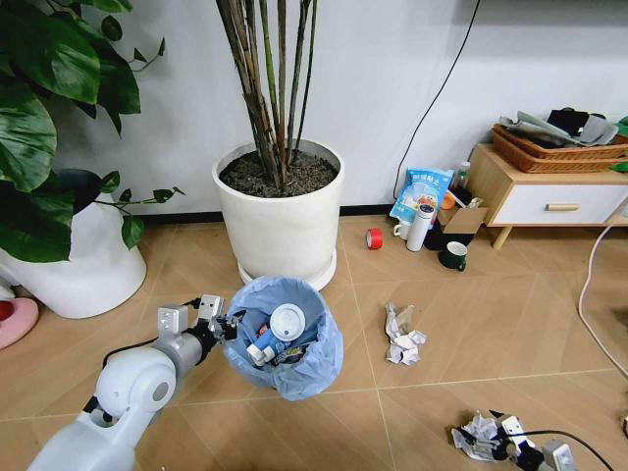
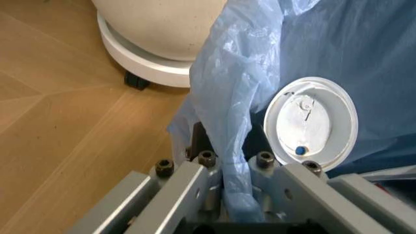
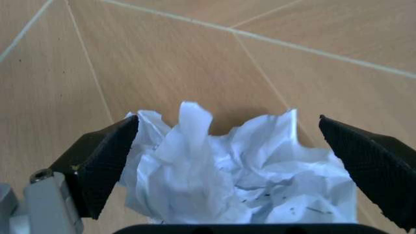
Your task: Pick up the trash bin and place the garbage on the floor into it.
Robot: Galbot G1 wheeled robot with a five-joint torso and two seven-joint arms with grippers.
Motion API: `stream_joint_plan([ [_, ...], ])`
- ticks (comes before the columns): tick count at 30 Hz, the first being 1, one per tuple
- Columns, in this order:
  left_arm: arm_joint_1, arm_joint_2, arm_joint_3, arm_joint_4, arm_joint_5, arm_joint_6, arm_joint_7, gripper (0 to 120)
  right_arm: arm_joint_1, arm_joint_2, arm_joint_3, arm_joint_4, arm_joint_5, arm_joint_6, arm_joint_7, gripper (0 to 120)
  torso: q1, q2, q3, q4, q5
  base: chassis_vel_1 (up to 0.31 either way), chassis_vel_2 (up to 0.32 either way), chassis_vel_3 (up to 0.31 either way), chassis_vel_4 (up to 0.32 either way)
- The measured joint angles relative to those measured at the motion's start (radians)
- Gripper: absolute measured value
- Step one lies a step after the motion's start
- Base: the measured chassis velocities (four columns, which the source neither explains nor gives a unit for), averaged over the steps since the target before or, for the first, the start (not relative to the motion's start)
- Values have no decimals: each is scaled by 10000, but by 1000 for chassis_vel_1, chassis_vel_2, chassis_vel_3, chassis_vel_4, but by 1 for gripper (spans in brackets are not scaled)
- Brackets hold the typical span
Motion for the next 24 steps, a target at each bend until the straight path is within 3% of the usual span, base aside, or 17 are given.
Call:
stream_joint_plan([
  [4,-19,23,10,11,-19,0,-1,0,46,185,-37,-230,-142,68,-1,95,0,0,0,0,-1,0,0,0,0],
  [24,-110,85,32,-3,-49,0,-11,0,360,850,-34,-778,-325,429,324,22,0,0,0,0,0,0,0,0,0],
])
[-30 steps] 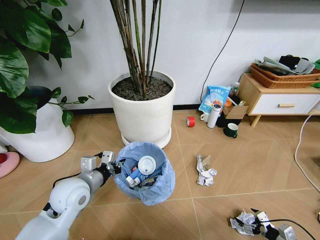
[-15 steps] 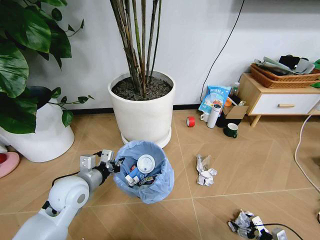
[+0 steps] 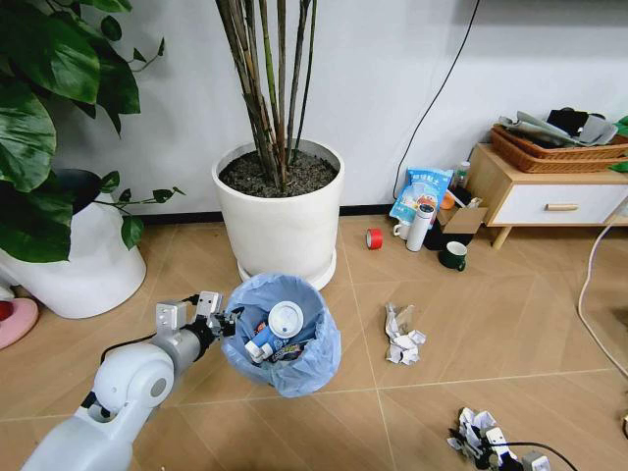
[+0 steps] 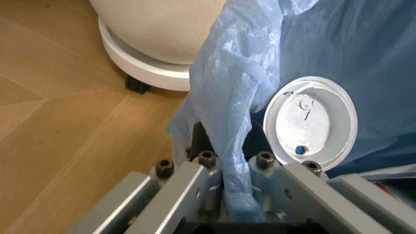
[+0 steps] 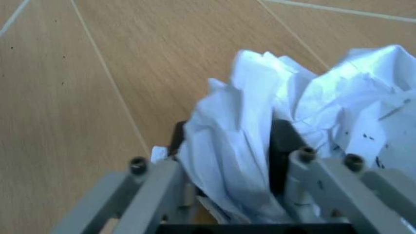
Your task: Pick up the trash bin and place the garbage on the floor into it.
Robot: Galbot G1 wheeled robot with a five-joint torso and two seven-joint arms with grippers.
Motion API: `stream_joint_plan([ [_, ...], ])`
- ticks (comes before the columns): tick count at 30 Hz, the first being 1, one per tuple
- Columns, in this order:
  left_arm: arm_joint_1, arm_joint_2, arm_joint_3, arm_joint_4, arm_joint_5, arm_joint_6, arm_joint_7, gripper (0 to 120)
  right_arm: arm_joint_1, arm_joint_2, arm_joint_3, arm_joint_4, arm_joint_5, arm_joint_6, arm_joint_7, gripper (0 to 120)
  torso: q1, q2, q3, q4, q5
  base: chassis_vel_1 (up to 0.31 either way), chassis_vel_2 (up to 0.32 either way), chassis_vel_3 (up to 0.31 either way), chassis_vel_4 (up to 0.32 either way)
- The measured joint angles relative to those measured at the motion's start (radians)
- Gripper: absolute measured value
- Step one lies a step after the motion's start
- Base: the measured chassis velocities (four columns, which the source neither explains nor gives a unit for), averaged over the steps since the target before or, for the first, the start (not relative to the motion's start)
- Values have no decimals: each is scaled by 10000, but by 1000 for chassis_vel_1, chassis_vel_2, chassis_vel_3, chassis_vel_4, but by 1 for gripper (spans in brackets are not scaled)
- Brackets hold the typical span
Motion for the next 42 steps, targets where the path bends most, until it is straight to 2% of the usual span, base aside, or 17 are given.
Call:
stream_joint_plan([
  [6,-10,26,73,-35,7,0,-23,0,13,102,38,-1,77,73,97,0,0,0,0,0,0,0,0,0,0],
  [11,-20,64,149,-72,-7,0,-115,0,21,207,47,291,319,92,394,0,0,0,0,-1,1,0,0,0,0],
  [15,-33,112,182,-80,-53,0,-169,0,-51,212,96,1092,742,28,623,0,0,0,0,0,0,0,0,0,0],
  [18,-121,168,261,-75,-122,0,-215,0,-228,146,176,2615,1509,-516,947,0,0,0,0,-1,1,0,0,0,0],
  [19,-121,168,261,-75,-122,0,-215,0,-228,146,176,2615,1509,-516,947,0,0,0,0,-1,1,0,0,0,0],
  [23,-297,241,538,-44,-287,0,-395,0,-235,-215,62,5354,2640,-1392,1470,0,0,0,0,-1,-1,0,0,0,0],
  [24,-297,241,538,-44,-287,0,-395,0,-235,-215,62,5354,2640,-1392,1470,0,0,0,0,-1,-1,0,0,0,0],
  [26,-383,294,711,-9,-338,0,-457,0,-51,-578,-178,6595,3340,-1912,1875,0,0,0,0,0,-3,0,0,0,0],
  [28,-417,306,774,9,-364,0,-482,0,26,-716,-292,6973,3586,-2114,2017,0,0,0,1,0,-2,0,0,0,0],
  [30,-558,361,975,89,-431,0,-555,0,451,-1385,-975,8237,4330,-2788,2675,0,0,0,0,1,-3,0,0,0,0],
  [31,-558,361,975,89,-431,0,-555,0,451,-1385,-975,8237,4330,-2788,2675,0,0,0,0,1,-3,0,0,0,0],
  [35,-888,452,1430,188,-686,0,-786,0,1431,-2427,-2370,9513,5405,-3636,3744,0,0,0,1,2,-2,0,0,0,0],
  [36,-888,452,1430,188,-686,0,-786,0,1431,-2427,-2370,9513,5405,-3636,3744,0,0,0,1,2,-2,0,0,0,0],
  [38,-1151,504,1788,256,-818,0,-896,0,2057,-2920,-2929,9956,6326,-4114,3941,0,0,0,1,3,2,0,0,0,0],
  [42,-1543,490,2190,399,-1005,0,-1034,0,2669,-3594,-3558,10140,7425,-4348,3961,0,1,0,1,2,2,0,0,0,0],
])
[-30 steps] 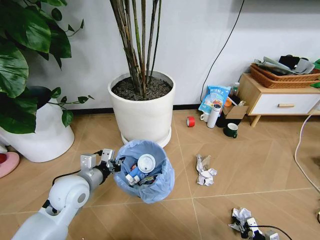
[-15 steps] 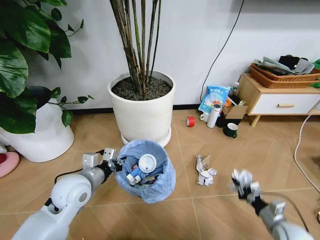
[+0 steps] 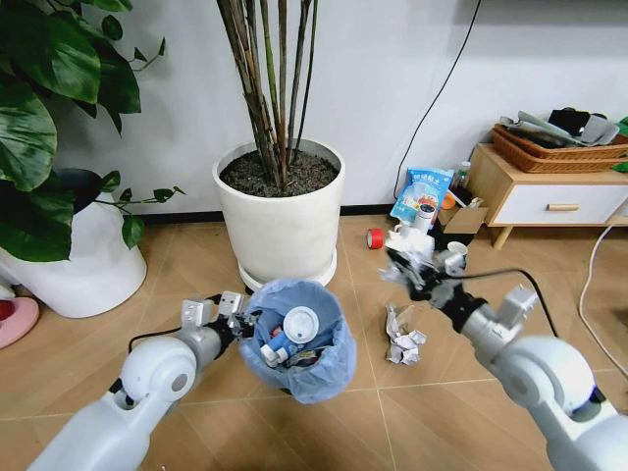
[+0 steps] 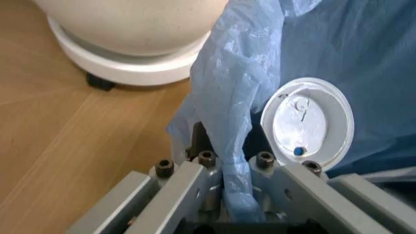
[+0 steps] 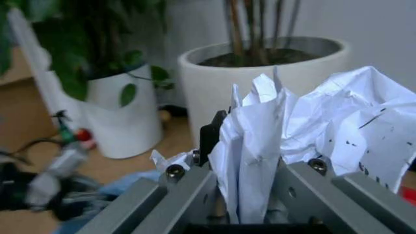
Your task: Pick up the trash bin and place the garbage on the floor into it.
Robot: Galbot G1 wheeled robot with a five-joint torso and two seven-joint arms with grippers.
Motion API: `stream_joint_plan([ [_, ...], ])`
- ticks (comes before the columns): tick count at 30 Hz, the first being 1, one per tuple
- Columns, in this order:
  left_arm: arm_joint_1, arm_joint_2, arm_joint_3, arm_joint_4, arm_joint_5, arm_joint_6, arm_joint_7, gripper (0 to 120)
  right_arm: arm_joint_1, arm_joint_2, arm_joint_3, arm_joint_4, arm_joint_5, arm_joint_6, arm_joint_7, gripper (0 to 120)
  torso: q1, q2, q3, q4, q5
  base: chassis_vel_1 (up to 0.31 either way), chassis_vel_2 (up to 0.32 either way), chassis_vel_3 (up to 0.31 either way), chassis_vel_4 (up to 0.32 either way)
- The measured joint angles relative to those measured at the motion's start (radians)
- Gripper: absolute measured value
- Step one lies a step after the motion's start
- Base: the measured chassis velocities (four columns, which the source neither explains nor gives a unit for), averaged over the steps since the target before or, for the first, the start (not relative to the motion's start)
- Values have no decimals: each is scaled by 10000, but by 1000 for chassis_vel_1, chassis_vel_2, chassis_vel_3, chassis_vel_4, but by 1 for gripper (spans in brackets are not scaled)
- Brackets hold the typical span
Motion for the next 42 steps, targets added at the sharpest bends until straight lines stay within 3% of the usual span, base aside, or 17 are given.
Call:
stream_joint_plan([
  [4,-360,-99,314,144,-206,0,-144,0,296,-324,-382,-46,315,3,-62,0,0,0,0,-1,-3,0,0,0,0],
  [6,-1018,-304,874,384,-706,0,-557,0,849,-522,-1088,-337,337,154,-218,0,0,0,0,-4,4,0,0,0,0],
  [19,-2178,-523,1644,933,-1311,0,-916,0,2523,-177,-3754,-1016,361,-381,-100,1,0,0,0,-1,-2,0,0,0,0],
  [25,-2165,-479,1508,933,-1344,0,-883,0,2645,-127,-4052,-1208,239,-446,-62,18,0,0,-1,-2,-2,0,0,0,0],
  [29,-2089,-446,1352,948,-1343,-1,-835,0,2737,-26,-4177,-1540,-3,-466,-45,39,0,0,-1,-2,1,0,0,0,0],
  [39,-2084,-466,1330,946,-1322,0,-787,0,2803,67,-4187,-1670,-170,-406,125,71,-1,0,-1,-2,-1,0,0,0,0],
  [42,-2071,-480,1314,947,-1276,0,-763,0,2830,139,-3936,-1645,-181,-395,428,86,-1,0,-1,-2,0,0,0,0,0],
])
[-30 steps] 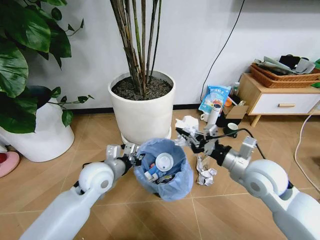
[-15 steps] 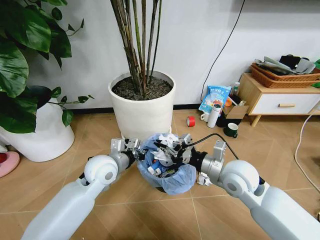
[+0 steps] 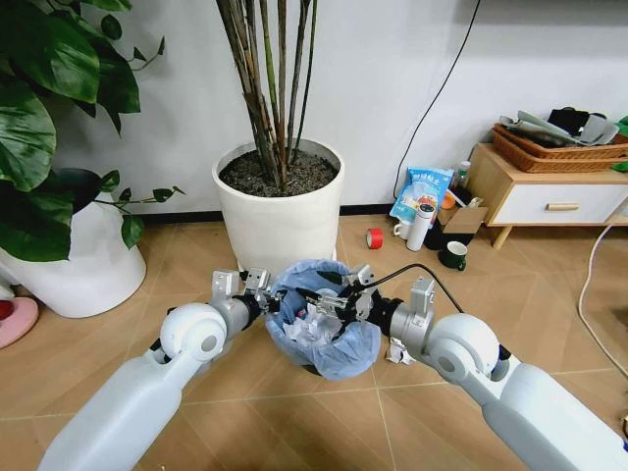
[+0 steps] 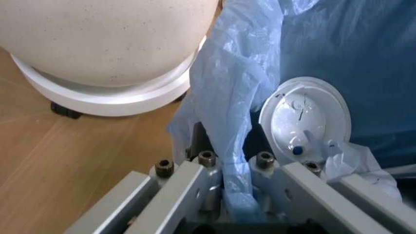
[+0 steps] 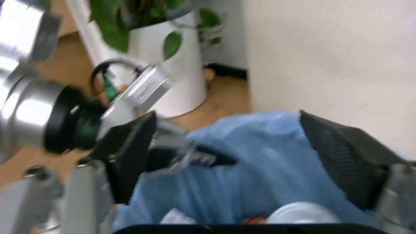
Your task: Pick up the trash bin and place the garbage on the floor into it.
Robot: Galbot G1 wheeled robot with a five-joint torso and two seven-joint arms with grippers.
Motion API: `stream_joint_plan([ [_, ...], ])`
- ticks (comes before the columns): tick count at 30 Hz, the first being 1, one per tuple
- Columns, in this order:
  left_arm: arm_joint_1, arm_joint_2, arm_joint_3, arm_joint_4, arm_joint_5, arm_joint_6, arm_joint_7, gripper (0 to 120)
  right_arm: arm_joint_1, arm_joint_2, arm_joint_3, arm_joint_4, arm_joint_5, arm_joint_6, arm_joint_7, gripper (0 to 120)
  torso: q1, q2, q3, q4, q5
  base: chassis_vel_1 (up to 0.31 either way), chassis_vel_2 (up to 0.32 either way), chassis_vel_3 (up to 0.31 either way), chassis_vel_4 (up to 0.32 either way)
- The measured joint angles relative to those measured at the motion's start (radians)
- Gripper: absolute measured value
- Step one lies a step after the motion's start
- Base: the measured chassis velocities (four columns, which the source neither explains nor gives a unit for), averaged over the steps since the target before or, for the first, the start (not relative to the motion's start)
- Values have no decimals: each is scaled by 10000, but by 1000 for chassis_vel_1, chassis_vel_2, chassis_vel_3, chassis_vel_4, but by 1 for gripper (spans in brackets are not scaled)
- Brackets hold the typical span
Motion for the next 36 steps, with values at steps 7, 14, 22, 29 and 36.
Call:
stream_joint_plan([
  [7,209,-36,-189,16,256,0,104,0,-579,-90,1451,158,-17,-119,679,100,0,0,0,0,-1,0,0,0,0],
  [14,405,-51,-518,-165,293,0,160,0,-1090,40,2888,-1305,-324,-49,1227,100,0,0,0,-2,2,0,0,0,0],
  [22,1005,105,-1369,-383,568,0,471,0,-1251,275,3559,-4326,-1067,259,424,100,0,0,-1,-2,-4,0,0,0,0],
  [29,1352,241,-1711,-563,672,0,627,0,-691,667,3093,-6318,-1755,-65,-336,100,0,0,-1,-1,-5,0,0,0,0],
  [36,1612,447,-1960,-683,713,0,743,0,-157,1346,2473,-8232,-2882,12,-1290,100,0,0,0,0,1,0,0,0,0],
])
